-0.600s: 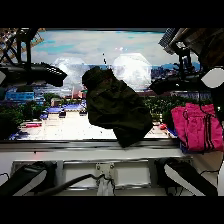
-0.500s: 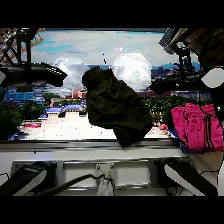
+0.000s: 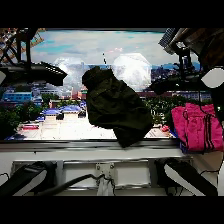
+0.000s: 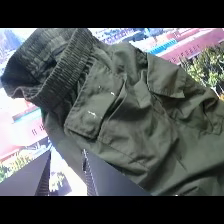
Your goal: Fold the clothes and pants, and hang the long-sleeved shirts on hangers.
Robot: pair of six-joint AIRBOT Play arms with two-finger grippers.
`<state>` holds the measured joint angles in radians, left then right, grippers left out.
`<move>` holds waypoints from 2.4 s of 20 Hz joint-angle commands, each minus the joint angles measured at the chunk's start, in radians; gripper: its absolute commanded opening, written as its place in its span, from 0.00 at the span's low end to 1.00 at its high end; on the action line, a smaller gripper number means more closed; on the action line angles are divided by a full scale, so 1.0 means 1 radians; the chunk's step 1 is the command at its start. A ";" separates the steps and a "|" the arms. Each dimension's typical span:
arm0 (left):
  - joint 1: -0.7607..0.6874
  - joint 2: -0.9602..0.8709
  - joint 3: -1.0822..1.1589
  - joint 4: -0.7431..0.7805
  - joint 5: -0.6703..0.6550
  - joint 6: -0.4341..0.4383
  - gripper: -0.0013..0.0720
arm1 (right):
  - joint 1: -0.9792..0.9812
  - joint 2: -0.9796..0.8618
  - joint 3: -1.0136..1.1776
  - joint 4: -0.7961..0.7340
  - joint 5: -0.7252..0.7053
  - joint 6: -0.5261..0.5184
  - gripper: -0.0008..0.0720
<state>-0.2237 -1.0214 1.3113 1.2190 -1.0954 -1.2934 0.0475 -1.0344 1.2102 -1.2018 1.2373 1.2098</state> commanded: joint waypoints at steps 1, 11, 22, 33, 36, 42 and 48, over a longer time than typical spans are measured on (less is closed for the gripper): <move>-0.002 -0.005 0.001 0.000 0.034 0.000 0.32 | 0.001 0.001 0.001 0.000 0.000 0.000 0.71; -0.003 -0.112 0.000 0.000 0.023 0.000 0.32 | 0.001 0.001 0.001 0.001 -0.001 0.000 0.71; -0.032 -0.292 0.073 -0.081 0.138 0.034 0.59 | 0.001 0.000 0.001 0.032 -0.114 0.001 0.71; -0.027 -0.896 0.628 -0.218 0.032 0.346 0.89 | 0.001 -0.001 0.000 0.132 -0.113 0.005 0.71; -0.027 -0.966 0.628 -0.221 -0.001 0.367 0.94 | 0.001 0.000 -0.002 0.132 -0.103 0.005 0.71; -0.028 -1.046 0.626 -0.256 -0.074 0.367 0.92 | 0.001 -0.001 -0.002 0.131 -0.035 0.005 0.71; -0.068 -1.033 0.624 -0.397 -0.271 0.320 0.03 | 0.001 0.000 -0.002 0.130 0.024 0.058 0.70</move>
<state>-0.2775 -2.0598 1.9354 0.8982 -1.2697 -0.9363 0.0475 -1.0348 1.2091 -1.0691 1.2217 1.2327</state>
